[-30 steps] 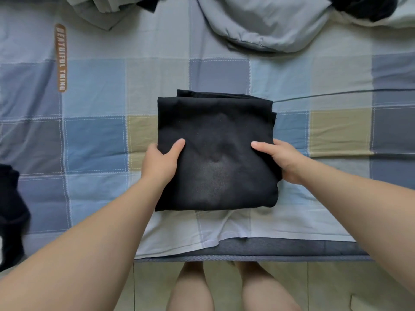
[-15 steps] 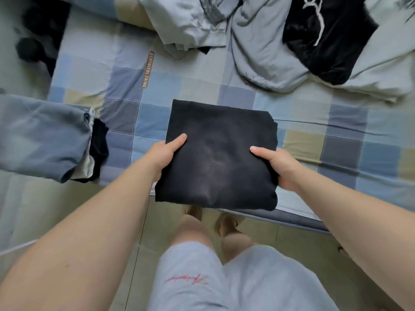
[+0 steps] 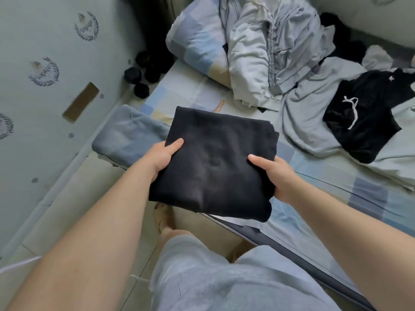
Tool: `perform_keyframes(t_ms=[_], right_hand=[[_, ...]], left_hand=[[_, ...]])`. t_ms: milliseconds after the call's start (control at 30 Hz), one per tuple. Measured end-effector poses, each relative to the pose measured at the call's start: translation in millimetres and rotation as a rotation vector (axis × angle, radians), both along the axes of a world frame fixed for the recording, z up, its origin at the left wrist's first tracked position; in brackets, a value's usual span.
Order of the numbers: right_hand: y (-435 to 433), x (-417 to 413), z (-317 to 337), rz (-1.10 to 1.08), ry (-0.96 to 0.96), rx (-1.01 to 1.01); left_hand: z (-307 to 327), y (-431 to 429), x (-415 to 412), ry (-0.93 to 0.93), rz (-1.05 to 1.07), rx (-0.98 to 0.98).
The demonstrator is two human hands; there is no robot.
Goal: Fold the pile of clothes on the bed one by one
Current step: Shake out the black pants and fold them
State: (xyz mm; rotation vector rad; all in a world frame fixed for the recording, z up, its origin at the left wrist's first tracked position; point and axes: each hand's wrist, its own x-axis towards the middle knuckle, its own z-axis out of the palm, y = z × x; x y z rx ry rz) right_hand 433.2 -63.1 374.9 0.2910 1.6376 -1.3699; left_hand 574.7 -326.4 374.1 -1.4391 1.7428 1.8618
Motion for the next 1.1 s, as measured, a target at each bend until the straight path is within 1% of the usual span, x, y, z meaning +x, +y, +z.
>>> perform_keyframes(t_ms=[133, 267, 333, 433, 567, 733, 800, 900, 933, 967, 1000, 1033, 1067, 1100], right_hand=[[-85.5, 18.7, -10.8, 0.019, -0.001, 0.015], [-192.6, 44.0, -37.1, 0.007, -0.032, 0.079], [-243.5, 57.0, -51.7, -0.015, -0.059, 0.115], [-316.2, 70.9, -78.1, -0.043, -0.102, 0.127], [-393.4, 76.3, -119.9, -0.087, -0.129, 0.133], [-442.0, 82.9, -188.2, -0.084, -0.134, 0.221], [-446.0, 89.4, -211.8, -0.041, -0.128, 0.293], [-440.0, 99.8, -228.0, 0.016, -0.086, 0.404], [-436.9, 103.1, -227.9, 0.049, 0.005, 0.459], [-434.2, 106.2, -224.7, 0.14, 0.189, 0.55], [-432.5, 110.0, -220.1, 0.28, 0.442, 0.663], [-432.5, 115.1, -216.9, 0.436, 0.721, 0.719], [-434.9, 120.5, -214.7, 0.598, 0.943, 0.703], [-439.2, 125.7, -215.4, 0.748, 1.055, 0.655]], left_hand=[[-12.0, -79.5, 24.4, 0.026, 0.036, -0.025], [-38.8, -184.5, 41.5, -0.017, 0.046, -0.087], [-53.8, -237.8, 45.6, -0.059, 0.018, -0.109], [-80.3, -317.8, 46.2, -0.068, -0.037, -0.156], [-124.2, -398.1, 34.8, -0.097, -0.094, -0.247], [-194.2, -443.8, 32.0, -0.181, -0.229, -0.349], [-221.1, -445.1, 41.4, -0.225, -0.277, -0.352], [-244.8, -436.4, 55.4, -0.251, -0.269, -0.369], [-247.8, -432.8, 58.6, -0.257, -0.282, -0.443], [-248.7, -429.0, 60.9, -0.255, -0.329, -0.591], [-247.6, -424.5, 62.3, -0.226, -0.393, -0.778], [-245.5, -419.5, 62.3, -0.148, -0.464, -0.938], [-245.8, -414.3, 61.2, -0.042, -0.557, -1.034], [-248.2, -408.4, 59.1, 0.048, -0.675, -1.085]])
